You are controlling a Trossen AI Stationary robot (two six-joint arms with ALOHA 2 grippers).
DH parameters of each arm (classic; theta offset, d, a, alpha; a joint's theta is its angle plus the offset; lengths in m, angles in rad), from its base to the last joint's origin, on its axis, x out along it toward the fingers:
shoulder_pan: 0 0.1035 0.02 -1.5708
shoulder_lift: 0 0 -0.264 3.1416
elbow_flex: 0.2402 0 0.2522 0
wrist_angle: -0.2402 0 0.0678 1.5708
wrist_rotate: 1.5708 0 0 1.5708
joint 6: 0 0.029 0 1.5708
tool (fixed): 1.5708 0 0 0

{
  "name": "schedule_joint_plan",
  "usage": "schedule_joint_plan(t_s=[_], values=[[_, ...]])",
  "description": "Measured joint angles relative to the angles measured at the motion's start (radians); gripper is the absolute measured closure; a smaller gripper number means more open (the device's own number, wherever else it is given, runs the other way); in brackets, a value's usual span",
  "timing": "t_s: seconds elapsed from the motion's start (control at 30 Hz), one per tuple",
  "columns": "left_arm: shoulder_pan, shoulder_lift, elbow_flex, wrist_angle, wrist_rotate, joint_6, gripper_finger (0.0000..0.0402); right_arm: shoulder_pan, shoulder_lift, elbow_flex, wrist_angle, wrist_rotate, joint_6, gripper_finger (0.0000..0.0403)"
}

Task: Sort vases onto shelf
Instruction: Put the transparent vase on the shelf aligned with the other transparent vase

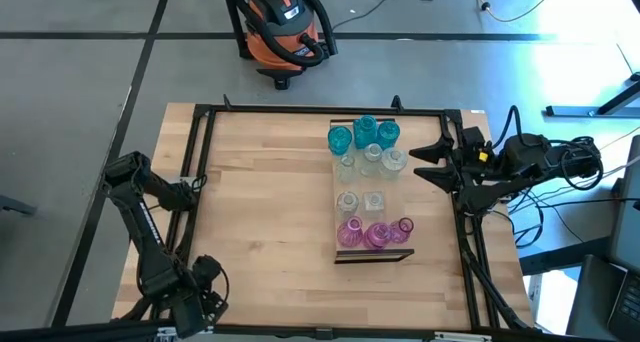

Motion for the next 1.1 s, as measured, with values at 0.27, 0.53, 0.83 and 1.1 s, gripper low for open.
schedule_joint_plan(t_s=[0.27, 0.53, 0.83, 1.1], values=[[0.049, -0.002, -0.021, 0.023, 0.015, 0.116, 0.0316, 0.0, 0.0, 0.0, 0.006, -0.032, 0.012, 0.0123], [0.239, -0.1, 0.08, -0.084, -0.004, 0.37, 0.0391, 0.0, 0.067, 0.0, 0.158, -0.166, -0.033, 0.0123], [0.541, -0.074, 0.566, -0.453, -0.068, 0.78, 0.0391, 0.0, 0.283, 0.131, 0.113, -0.236, -0.139, 0.0123], [0.765, 0.055, 0.869, -0.45, -0.078, 1.143, 0.0391, -0.061, 0.561, 0.515, -0.206, -0.297, -0.255, 0.0079]])
